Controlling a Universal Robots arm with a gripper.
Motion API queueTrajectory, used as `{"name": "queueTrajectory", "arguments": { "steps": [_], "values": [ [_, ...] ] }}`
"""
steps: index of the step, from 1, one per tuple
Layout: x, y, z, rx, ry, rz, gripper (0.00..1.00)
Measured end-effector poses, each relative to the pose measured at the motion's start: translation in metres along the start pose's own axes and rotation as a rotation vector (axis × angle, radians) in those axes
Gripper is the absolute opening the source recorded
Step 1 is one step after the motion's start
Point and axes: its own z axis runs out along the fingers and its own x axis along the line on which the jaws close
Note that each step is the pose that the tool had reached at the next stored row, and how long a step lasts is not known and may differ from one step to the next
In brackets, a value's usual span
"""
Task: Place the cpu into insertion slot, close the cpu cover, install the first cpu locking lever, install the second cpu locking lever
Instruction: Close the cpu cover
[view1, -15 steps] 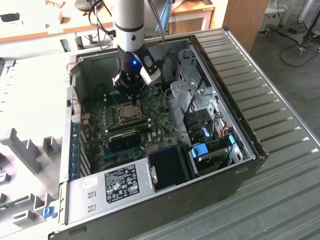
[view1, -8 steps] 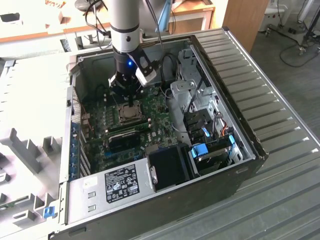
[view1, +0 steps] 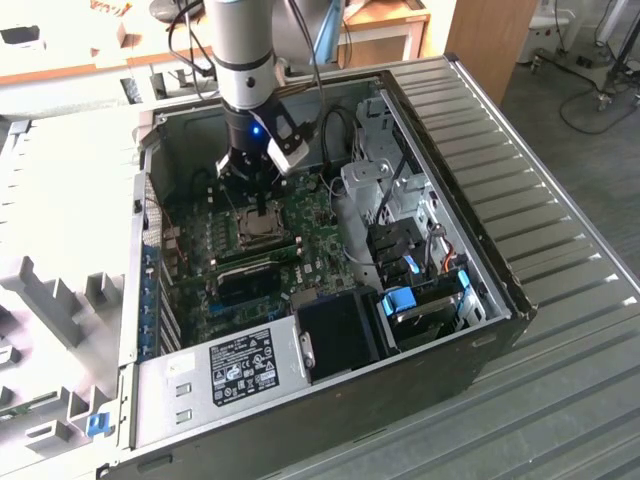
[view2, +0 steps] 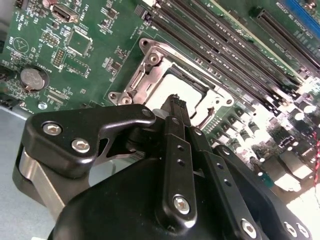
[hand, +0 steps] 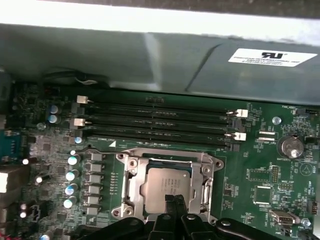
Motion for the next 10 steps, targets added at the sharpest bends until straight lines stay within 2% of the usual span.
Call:
{"name": "queueTrajectory", "arguments": {
  "steps": [2,6,10],
  "values": [
    [0.0015,0.0001,0.0009,0.0001,-0.0037,0.004,0.11],
    [0.0028,0.0001,0.0019,0.0007,-0.0041,0.032,0.11],
    [0.0103,0.0006,0.0030,0.0006,-0.0049,0.039,0.11]
  ]
}}
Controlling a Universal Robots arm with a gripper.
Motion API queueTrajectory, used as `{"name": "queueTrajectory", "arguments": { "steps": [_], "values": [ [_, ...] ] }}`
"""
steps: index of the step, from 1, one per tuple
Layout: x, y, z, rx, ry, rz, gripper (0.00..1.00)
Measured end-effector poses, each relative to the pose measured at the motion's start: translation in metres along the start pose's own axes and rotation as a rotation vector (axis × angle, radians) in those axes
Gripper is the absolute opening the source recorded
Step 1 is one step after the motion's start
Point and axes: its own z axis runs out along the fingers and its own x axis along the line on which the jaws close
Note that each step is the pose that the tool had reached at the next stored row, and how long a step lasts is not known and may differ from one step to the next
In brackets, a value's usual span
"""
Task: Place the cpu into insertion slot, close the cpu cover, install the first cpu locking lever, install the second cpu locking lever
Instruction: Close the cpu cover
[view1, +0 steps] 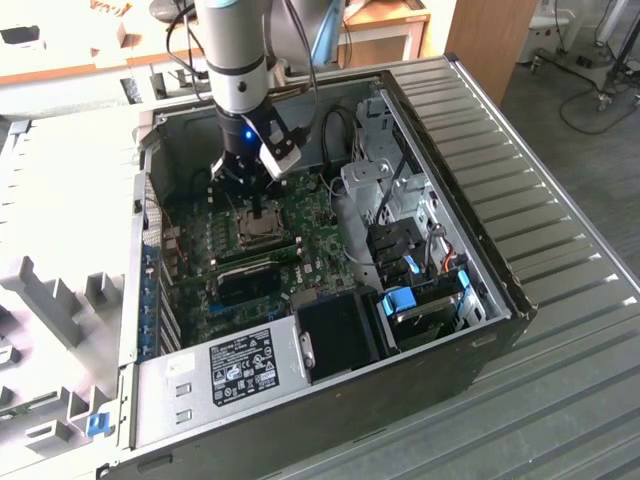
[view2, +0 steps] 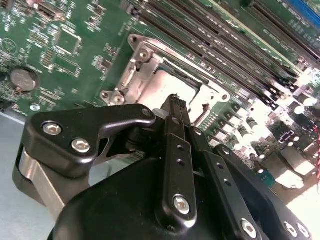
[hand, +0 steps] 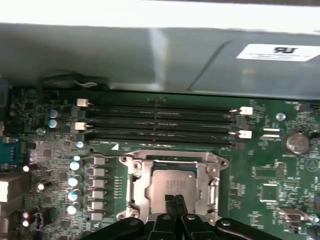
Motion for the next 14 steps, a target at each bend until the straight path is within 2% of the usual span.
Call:
{"name": "queueTrajectory", "arguments": {
  "steps": [6,14],
  "values": [
    [0.0119,0.0002,0.0043,0.0002,-0.0006,0.007,0.11],
    [0.0210,0.0004,0.0089,0.0002,-0.0006,0.009,0.11]
  ]
}}
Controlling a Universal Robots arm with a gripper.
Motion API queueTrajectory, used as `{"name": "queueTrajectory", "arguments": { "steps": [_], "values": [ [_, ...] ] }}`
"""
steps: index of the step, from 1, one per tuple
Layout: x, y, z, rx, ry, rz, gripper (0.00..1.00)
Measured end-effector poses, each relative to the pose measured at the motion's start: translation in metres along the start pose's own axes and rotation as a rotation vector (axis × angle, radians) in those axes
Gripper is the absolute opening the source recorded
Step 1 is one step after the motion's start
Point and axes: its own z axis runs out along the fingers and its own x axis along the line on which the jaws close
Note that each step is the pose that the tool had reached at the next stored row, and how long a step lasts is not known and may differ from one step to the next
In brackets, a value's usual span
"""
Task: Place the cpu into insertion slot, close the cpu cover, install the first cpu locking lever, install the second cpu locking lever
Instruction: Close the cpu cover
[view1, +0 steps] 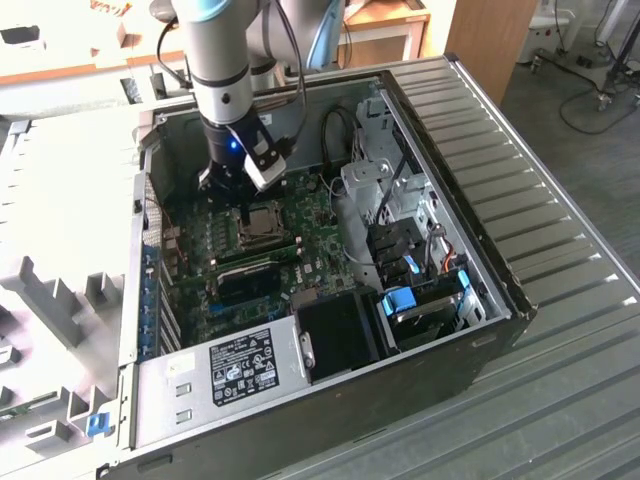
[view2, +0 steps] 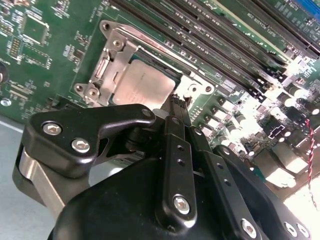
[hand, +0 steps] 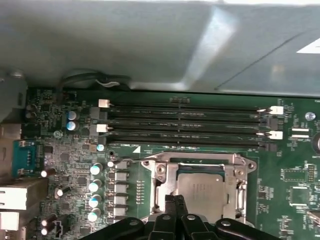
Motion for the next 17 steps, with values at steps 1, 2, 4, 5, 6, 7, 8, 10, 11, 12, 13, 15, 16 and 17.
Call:
{"name": "queueTrajectory", "arguments": {
  "steps": [1,2,4,5,6,7,8,10,11,12,13,15,16,17],
  "values": [
    [0.0012,0.0000,0.0005,0.0000,0.0000,0.000,0.11],
    [0.0024,0.0001,0.0012,0.0000,0.0000,0.000,0.11],
    [0.0054,0.0001,0.0024,0.0000,0.0000,0.000,0.11],
    [0.0064,0.0001,0.0029,-0.0001,-0.0001,0.000,0.11],
    [0.0066,0.0001,0.0039,-0.0002,-0.0002,0.000,0.11],
    [0.0067,0.0001,0.0051,-0.0001,-0.0001,0.000,0.11],
    [0.0067,0.0000,0.0062,-0.0001,-0.0001,0.000,0.11],
    [0.0067,0.0000,0.0080,0.0000,0.0000,0.000,0.11],
    [0.0068,0.0000,0.0086,0.0000,0.0000,0.000,0.11],
    [0.0068,0.0000,0.0093,0.0000,0.0000,0.000,0.11],
    [0.0068,0.0000,0.0098,0.0000,0.0000,0.000,0.11],
    [0.0069,0.0000,0.0101,0.0001,0.0001,0.000,0.11],
    [0.0069,-0.0001,0.0101,0.0002,0.0002,0.000,0.11],
    [0.0068,0.0000,0.0102,0.0002,0.0002,0.000,0.11]
  ]
}}
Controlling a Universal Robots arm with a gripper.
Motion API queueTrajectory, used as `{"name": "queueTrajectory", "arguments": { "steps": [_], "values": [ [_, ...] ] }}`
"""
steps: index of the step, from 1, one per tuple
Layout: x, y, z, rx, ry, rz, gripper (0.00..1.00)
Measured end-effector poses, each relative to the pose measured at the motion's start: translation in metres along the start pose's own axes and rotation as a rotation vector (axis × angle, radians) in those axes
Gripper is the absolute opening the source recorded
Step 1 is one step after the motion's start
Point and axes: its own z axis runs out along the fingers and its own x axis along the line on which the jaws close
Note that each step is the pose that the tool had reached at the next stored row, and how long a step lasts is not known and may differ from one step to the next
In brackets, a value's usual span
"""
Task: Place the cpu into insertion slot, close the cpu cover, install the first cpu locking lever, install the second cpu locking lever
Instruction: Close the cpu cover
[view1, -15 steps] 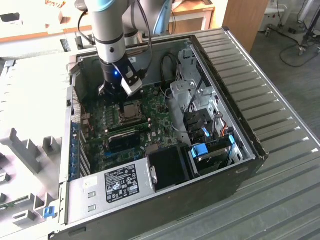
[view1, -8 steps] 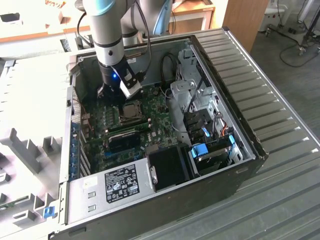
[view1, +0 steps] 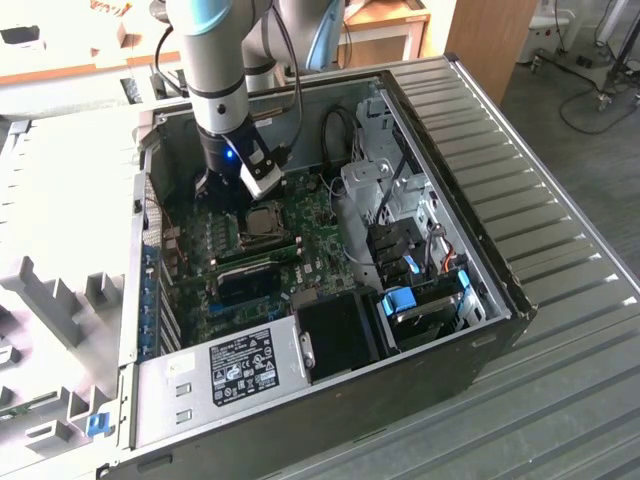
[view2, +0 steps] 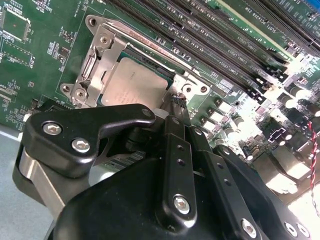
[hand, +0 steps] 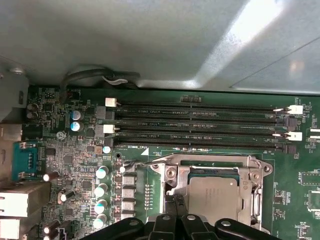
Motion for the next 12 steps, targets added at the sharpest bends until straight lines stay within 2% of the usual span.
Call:
{"name": "queueTrajectory", "arguments": {
  "steps": [12],
  "values": [
    [0.0001,-0.0001,0.0036,0.0001,0.0000,0.000,0.11]
  ]
}}
